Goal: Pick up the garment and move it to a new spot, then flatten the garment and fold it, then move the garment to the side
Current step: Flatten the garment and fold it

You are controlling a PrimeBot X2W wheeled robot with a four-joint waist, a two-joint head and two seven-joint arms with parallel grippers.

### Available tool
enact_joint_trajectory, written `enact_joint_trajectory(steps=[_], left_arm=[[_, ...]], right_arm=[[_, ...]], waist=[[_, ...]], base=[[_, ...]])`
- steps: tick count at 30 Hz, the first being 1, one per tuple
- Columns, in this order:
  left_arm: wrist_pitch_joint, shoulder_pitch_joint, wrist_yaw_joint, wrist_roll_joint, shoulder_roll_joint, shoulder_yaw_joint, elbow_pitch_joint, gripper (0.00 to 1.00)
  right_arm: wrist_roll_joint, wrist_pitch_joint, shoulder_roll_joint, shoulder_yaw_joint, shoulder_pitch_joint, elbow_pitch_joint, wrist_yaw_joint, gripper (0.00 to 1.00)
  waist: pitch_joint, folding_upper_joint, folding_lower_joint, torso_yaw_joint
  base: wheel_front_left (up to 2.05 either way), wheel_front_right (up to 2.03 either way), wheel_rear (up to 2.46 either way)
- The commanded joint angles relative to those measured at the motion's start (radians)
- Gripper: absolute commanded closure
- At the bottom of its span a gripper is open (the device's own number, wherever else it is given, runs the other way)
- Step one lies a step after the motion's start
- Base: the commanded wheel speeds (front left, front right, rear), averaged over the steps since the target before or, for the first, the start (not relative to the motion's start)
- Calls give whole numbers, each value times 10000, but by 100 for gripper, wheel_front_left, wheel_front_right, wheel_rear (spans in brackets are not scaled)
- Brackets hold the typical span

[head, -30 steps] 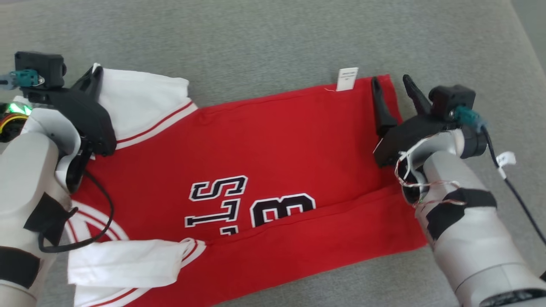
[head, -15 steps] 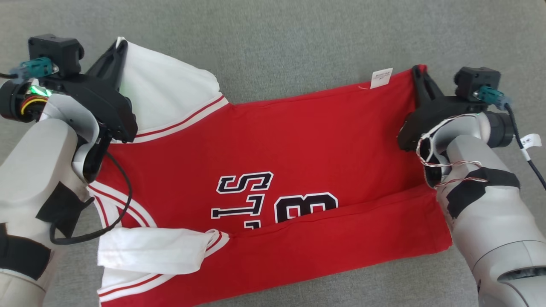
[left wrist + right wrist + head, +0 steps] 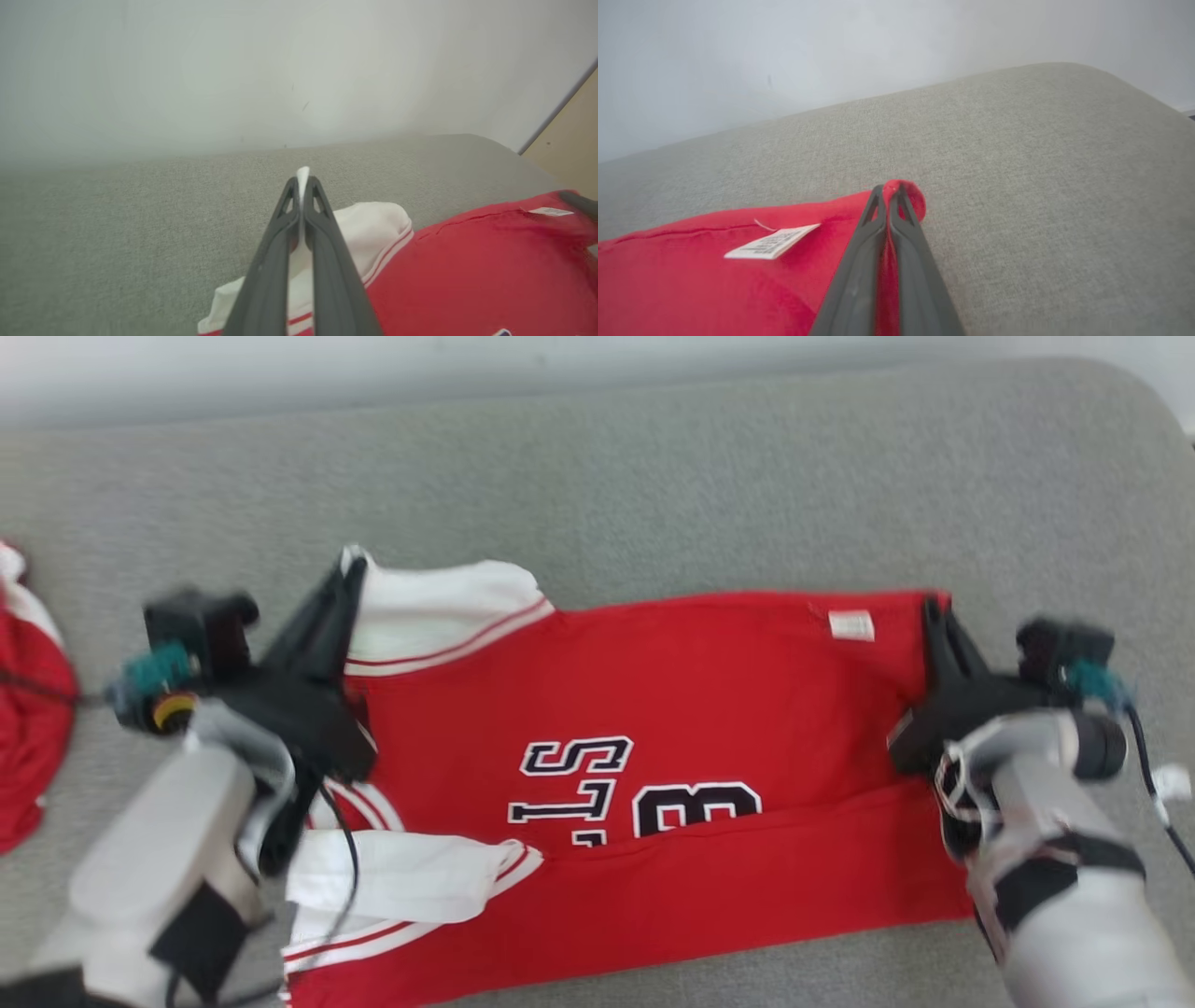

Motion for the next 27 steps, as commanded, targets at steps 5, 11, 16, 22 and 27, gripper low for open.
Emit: enact_joint_trajectory(steps=[5, 11, 16, 22, 27], left_arm=[[-183, 1586, 300, -78, 58, 246, -1194, 100], [-204, 3569, 1023, 224, 158, 571, -2825, 100], [-205, 4875, 1324, 324, -23, 917, -3751, 100], [-205, 5703, 1334, 385, -440, 1233, -3775, 100], [-206, 6190, 1249, 556, -751, 1454, -3666, 100]], right_arm=[[1072, -5, -438, 471, 1538, -1166, -18, 100], [2201, -6, -964, 529, 3056, -2349, -18, 100], [2848, 45, -1351, 394, 3934, -2952, -18, 100], [3115, 229, -1551, 283, 4573, -3336, -18, 100], [3179, 415, -1451, 185, 5003, -3483, -18, 100]], waist=[[-757, 0, 1, 572], [-1097, 0, 1, 785], [-1224, 0, 1, 992], [-1364, 0, 1, 1150], [-1495, 0, 1, 1178]], base=[[0, 0, 0], [0, 0, 0], [0, 0, 0], [0, 0, 0], [0, 0, 0]])
